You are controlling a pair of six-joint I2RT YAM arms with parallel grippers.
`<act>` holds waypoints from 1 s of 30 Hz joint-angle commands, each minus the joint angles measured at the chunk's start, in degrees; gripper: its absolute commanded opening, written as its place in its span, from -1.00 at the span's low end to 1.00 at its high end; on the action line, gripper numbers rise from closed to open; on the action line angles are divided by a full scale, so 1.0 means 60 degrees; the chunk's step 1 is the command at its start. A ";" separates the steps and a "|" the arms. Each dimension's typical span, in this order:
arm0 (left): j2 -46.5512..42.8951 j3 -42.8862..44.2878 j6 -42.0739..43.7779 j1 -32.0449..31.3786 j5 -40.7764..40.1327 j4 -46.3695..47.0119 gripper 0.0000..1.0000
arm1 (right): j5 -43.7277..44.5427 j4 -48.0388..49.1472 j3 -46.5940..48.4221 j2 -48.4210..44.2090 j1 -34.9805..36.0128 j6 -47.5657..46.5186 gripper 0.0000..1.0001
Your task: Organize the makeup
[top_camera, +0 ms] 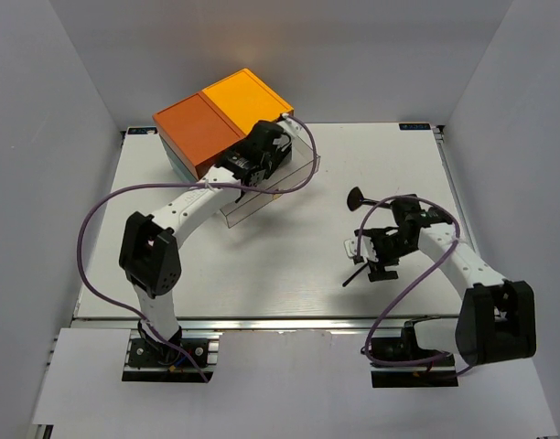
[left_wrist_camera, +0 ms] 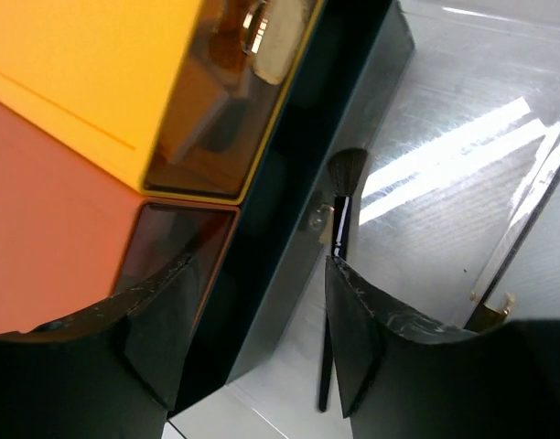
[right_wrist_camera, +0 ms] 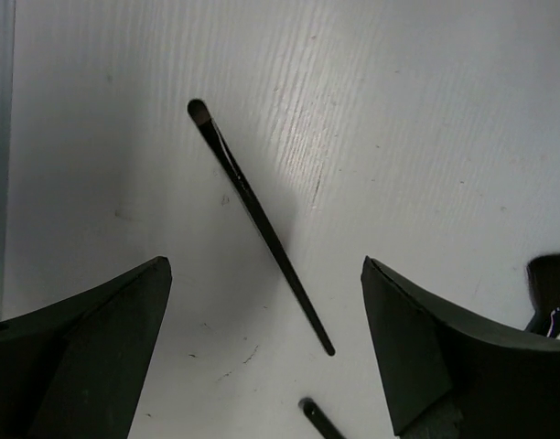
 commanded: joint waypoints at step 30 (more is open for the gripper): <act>-0.8536 -0.6124 -0.9075 -0.0004 0.2197 0.1699 0.59 | 0.3148 0.0590 0.0131 0.3390 0.1128 -0.1806 -0.47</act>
